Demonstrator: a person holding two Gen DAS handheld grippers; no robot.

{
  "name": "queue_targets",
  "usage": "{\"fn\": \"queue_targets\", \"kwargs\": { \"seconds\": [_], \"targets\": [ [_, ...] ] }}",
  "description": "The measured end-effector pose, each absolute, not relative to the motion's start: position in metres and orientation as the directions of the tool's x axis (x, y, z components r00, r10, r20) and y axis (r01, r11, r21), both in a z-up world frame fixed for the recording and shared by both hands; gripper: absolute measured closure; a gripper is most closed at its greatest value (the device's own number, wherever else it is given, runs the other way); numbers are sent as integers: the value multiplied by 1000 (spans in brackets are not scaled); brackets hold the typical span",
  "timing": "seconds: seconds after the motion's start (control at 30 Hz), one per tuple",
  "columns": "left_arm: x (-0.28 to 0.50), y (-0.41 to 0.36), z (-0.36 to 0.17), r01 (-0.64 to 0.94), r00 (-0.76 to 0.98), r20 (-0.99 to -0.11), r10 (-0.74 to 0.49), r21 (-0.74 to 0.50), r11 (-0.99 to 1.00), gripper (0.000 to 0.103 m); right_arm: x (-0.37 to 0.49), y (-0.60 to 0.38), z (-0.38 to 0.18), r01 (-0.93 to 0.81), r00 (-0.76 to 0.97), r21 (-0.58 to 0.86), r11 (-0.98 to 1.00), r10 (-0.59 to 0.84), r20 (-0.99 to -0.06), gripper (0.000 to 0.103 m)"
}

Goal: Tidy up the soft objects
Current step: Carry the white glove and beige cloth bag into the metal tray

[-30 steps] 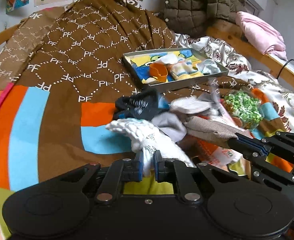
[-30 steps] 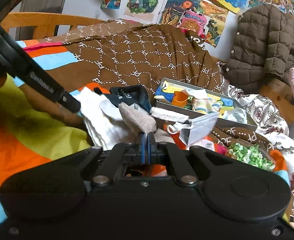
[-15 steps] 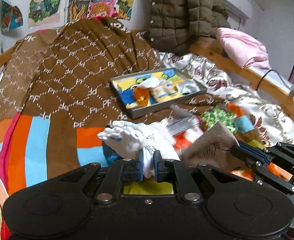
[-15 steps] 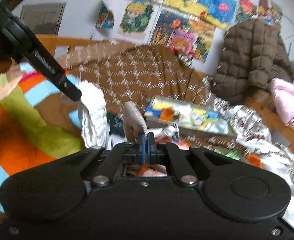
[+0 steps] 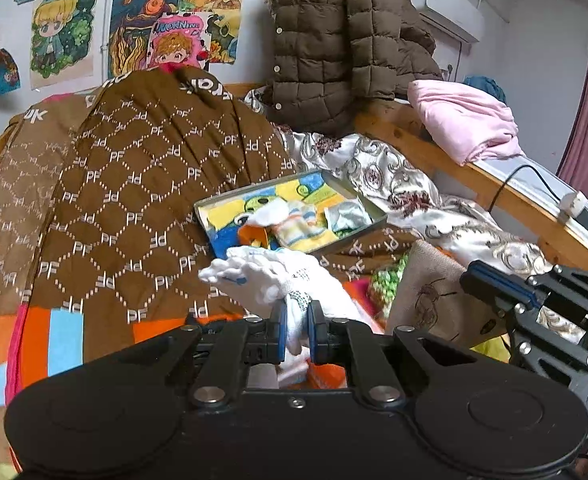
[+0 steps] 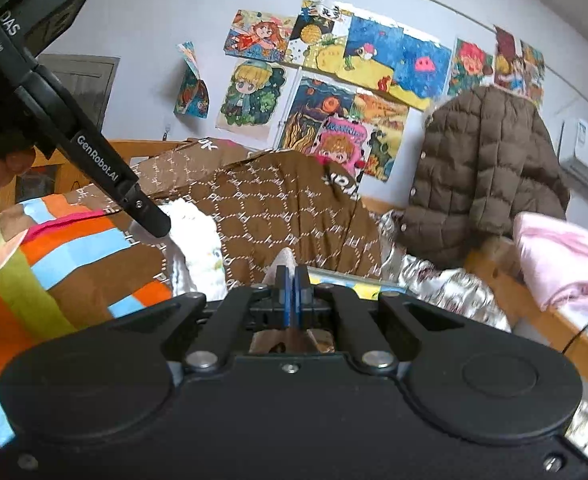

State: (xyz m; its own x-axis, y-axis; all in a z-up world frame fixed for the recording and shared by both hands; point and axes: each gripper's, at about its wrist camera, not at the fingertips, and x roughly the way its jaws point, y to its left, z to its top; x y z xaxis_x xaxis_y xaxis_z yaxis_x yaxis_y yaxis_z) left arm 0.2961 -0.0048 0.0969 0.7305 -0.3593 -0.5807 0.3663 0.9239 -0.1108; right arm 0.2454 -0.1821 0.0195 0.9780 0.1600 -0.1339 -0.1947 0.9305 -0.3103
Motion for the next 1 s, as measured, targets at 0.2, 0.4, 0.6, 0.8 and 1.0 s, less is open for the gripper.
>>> {"fn": "queue_targets", "kwargs": {
  "seconds": [0.2, 0.4, 0.6, 0.8, 1.0],
  "targets": [
    [335, -20, 112, 342, 737, -581, -347, -122, 932, 93, 287, -205, 47, -192, 976, -276, 942, 152, -158, 103],
    [397, -44, 136, 396, 741, -556, -377, -92, 914, 92, 342, -222, 68, -179, 974, -250, 952, 136, -180, 103],
    [472, -66, 125, 424, 745, -521, -417, -112, 899, 92, 410, -231, 80, -153, 979, -303, 941, 104, -173, 103],
    [539, -77, 82, 387, 744, -538, -397, -138, 912, 92, 497, -228, 67, -153, 975, -317, 936, 90, -206, 103],
    [584, -82, 36, 377, 735, -549, -398, -156, 913, 92, 574, -228, 43, -158, 963, -258, 953, 91, -254, 103]
  ]
}}
